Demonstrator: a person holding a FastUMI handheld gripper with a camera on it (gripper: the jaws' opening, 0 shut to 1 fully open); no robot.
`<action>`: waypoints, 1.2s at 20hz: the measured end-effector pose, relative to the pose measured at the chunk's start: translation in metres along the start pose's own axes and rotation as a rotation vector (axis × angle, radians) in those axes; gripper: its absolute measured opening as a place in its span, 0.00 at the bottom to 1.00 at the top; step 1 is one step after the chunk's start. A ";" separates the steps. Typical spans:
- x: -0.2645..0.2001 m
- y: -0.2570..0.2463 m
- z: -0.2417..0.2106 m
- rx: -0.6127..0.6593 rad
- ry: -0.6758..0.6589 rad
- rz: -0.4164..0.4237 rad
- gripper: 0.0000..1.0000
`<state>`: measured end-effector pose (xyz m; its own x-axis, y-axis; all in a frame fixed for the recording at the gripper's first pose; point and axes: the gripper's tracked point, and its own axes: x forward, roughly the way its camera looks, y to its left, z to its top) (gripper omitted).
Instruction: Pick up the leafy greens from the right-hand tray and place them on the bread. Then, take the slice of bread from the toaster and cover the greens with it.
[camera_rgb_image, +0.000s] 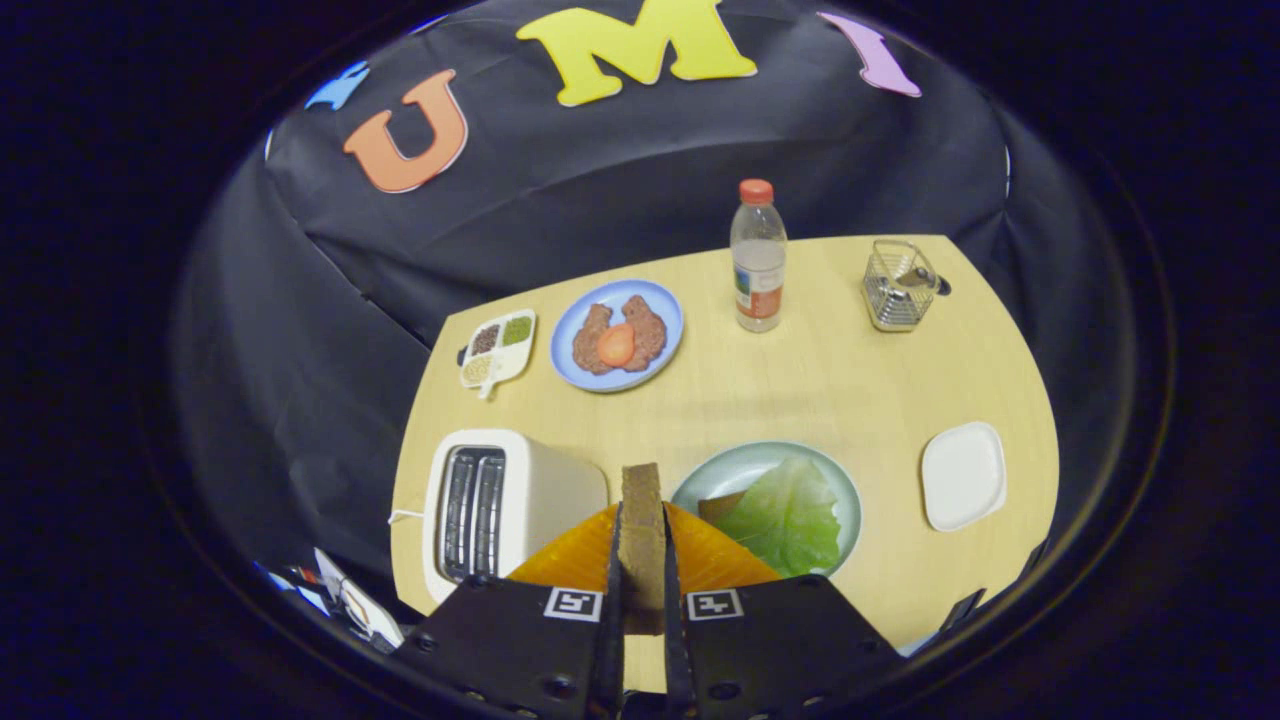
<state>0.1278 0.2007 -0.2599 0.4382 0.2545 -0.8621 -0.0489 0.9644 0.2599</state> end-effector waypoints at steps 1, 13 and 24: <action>0.011 -0.008 -0.004 -0.001 0.018 0.006 0.16; 0.075 -0.082 -0.022 0.000 0.103 0.090 0.16; 0.096 -0.125 -0.029 -0.084 0.142 0.085 0.40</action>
<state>0.1501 0.1067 -0.3872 0.2986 0.3376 -0.8927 -0.1577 0.9399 0.3027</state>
